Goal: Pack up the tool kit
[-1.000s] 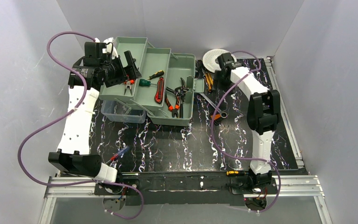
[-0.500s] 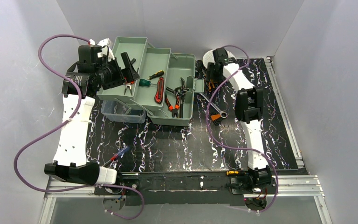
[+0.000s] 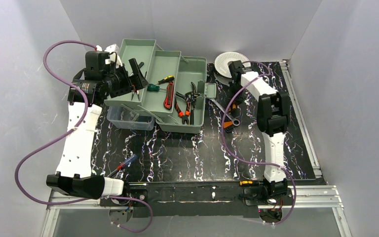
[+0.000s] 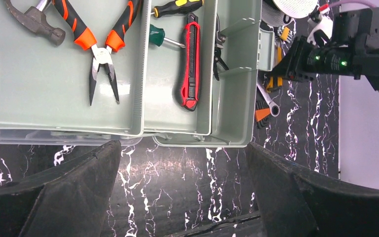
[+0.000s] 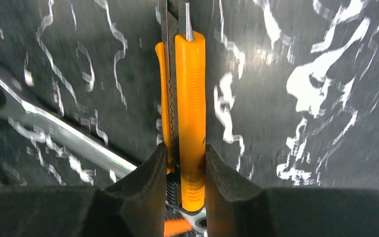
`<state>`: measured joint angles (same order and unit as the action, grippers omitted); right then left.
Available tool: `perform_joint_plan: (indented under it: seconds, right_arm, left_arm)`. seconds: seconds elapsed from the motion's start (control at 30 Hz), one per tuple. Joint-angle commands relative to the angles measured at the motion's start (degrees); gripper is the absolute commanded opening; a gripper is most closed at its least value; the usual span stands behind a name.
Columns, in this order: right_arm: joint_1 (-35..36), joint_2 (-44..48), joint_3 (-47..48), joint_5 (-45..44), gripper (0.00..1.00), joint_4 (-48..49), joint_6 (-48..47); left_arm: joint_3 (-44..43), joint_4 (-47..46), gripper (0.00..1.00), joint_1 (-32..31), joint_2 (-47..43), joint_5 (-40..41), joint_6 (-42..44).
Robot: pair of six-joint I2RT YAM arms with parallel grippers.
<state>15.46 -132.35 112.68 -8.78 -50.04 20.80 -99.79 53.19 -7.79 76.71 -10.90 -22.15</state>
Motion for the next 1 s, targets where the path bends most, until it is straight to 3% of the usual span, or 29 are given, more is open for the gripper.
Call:
perform_joint_plan:
  seconds: [0.0, 0.33, 0.5, 0.7, 0.83, 0.97]
  right_arm:
    - [0.3, 10.0, -5.6, 5.2, 0.1, -0.1, 0.7]
    - [2.1, 22.7, -2.3, 21.6, 0.09, 1.0, 7.1]
    - [5.6, 25.2, -1.6, 33.7, 0.08, 7.9, 13.4]
    - [12.2, 27.4, 1.1, 42.4, 0.08, 14.0, 11.9]
    - [13.7, 27.3, 5.0, 46.9, 0.09, 14.6, 11.6]
    - [14.1, 27.1, 7.4, 49.2, 0.09, 16.0, 12.5]
  left_arm:
    - [1.0, -1.3, 0.98, -0.3, -2.5, 0.0, -0.1]
    - [2.3, -4.6, 0.98, -0.3, -2.7, -1.2, -0.6]
    - [1.9, -10.2, 0.98, -0.3, -0.5, -8.7, -2.2]
    - [1.6, -24.4, 0.98, -0.3, 4.6, -22.7, -17.0]
    - [3.2, -31.0, 0.98, -0.4, 7.6, -26.0, -26.1]
    - [4.2, -33.2, 0.94, -2.5, 9.5, -26.6, -29.6]
